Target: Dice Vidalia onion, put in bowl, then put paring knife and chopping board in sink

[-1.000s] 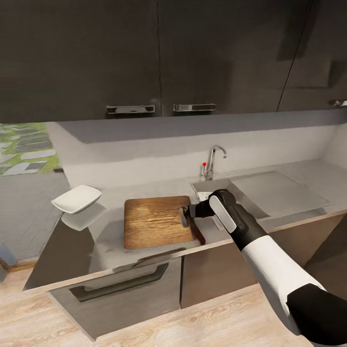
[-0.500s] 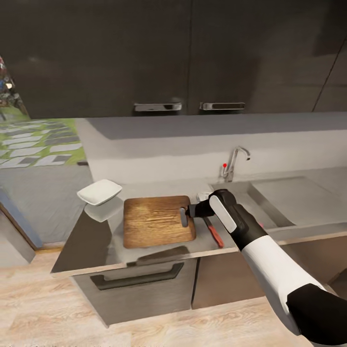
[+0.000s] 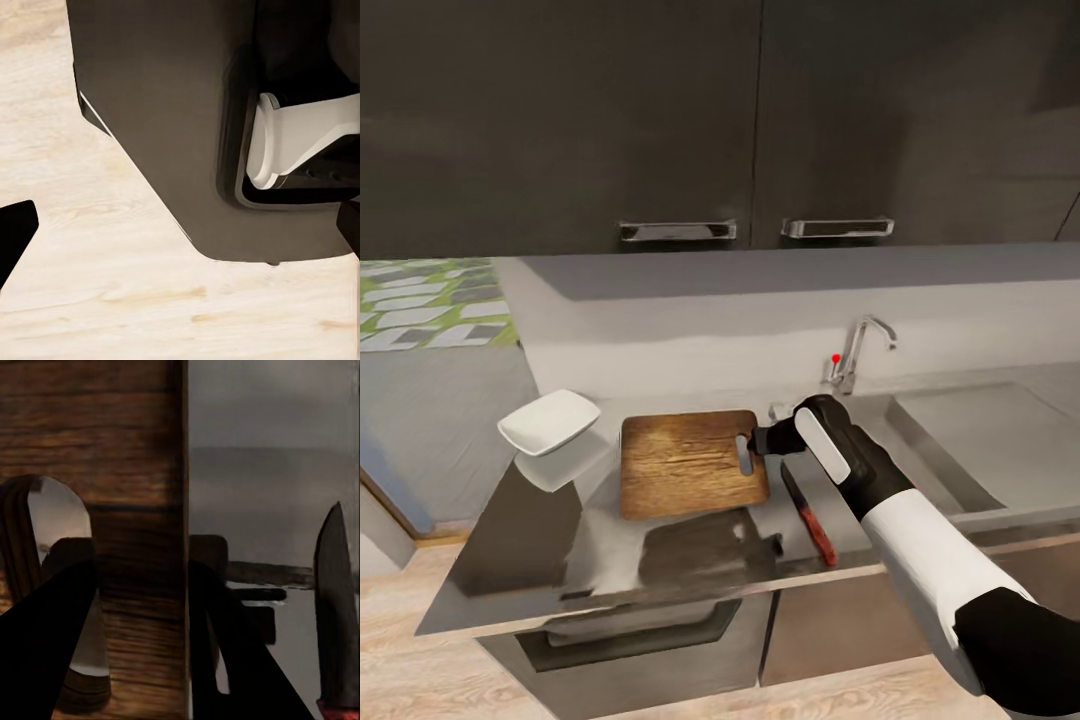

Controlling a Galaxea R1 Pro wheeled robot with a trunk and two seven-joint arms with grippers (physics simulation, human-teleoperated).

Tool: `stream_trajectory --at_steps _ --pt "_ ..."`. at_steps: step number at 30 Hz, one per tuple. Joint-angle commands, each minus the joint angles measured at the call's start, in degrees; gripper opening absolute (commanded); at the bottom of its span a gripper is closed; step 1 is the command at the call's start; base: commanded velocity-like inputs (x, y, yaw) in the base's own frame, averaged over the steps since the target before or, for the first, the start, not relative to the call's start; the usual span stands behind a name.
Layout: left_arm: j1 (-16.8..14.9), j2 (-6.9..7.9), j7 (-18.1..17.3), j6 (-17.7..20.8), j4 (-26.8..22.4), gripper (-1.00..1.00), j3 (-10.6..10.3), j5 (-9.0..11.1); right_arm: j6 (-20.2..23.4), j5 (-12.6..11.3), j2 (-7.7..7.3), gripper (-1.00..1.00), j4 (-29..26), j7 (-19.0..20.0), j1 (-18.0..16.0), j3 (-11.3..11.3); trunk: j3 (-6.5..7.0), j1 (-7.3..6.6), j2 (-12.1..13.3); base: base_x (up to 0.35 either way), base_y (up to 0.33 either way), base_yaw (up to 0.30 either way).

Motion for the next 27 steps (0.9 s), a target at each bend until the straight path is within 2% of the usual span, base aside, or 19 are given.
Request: stream_trajectory --at_steps 1,13,24,27 --pt "0.03 -0.01 0.01 -0.08 -0.1 1.0 0.01 0.02 0.11 -1.0 -0.01 -1.0 0.03 -0.59 -0.06 0.08 -0.1 0.07 -0.1 0.339 -0.114 0.001" --pt "0.03 -0.01 -0.01 -0.08 -0.1 1.0 0.01 0.02 0.11 -0.99 -0.01 -1.0 0.42 -1.05 -0.06 -0.04 -0.1 0.07 -0.1 0.319 -0.101 0.0" --pt "0.03 -0.01 -0.02 -0.08 -0.1 1.0 0.01 0.02 0.11 -0.97 0.05 -1.0 4.29 -1.83 -0.12 0.04 -0.1 0.07 -0.1 0.044 -0.015 0.0" --pt "0.03 -0.01 0.0 -0.08 -0.1 1.0 0.01 0.02 0.11 -0.97 0.56 -1.0 5.14 -1.92 -0.13 0.04 -0.1 0.07 -0.1 0.002 -0.001 0.0"
